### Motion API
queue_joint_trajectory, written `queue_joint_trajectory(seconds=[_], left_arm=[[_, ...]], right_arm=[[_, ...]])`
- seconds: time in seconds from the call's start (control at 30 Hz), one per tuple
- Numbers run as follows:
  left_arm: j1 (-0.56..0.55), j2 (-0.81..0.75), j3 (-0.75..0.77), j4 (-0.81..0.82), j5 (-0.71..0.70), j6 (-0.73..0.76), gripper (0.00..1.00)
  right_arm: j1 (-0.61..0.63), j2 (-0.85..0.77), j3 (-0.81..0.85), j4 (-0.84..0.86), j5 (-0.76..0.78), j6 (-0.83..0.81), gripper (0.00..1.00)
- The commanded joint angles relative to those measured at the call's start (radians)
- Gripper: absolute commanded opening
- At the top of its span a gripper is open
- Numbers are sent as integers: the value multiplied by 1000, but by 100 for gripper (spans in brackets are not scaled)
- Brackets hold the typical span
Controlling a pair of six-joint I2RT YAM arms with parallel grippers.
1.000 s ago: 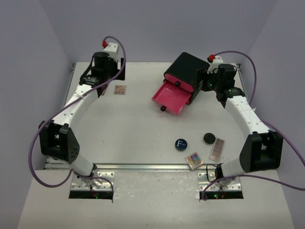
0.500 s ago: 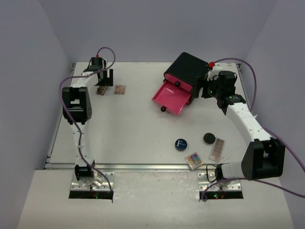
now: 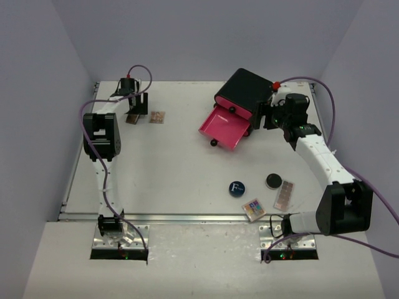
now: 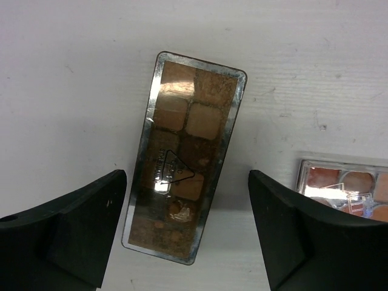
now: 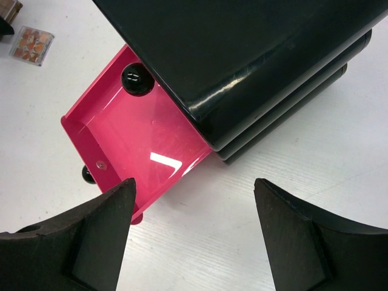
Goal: Organize the makeup
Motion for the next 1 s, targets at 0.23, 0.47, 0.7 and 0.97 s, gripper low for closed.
queue_joint_trajectory(seconds=[0.23,0.47,0.7,0.97], left_arm=[[51,15,-18,13,2,45,62],[49,5,-66,-6,117,64,17],[52,-108,-101,-16,194,22,0],[44,-284,-99,9,286,-34,0]], right_arm=[[-7,-41,-20,15,22,-13,79],[-7,-44,-21,12,30,-13,79],[-7,-63,-36,28,40,-12,79],[-7,-64,-39,26,38,-8,79]])
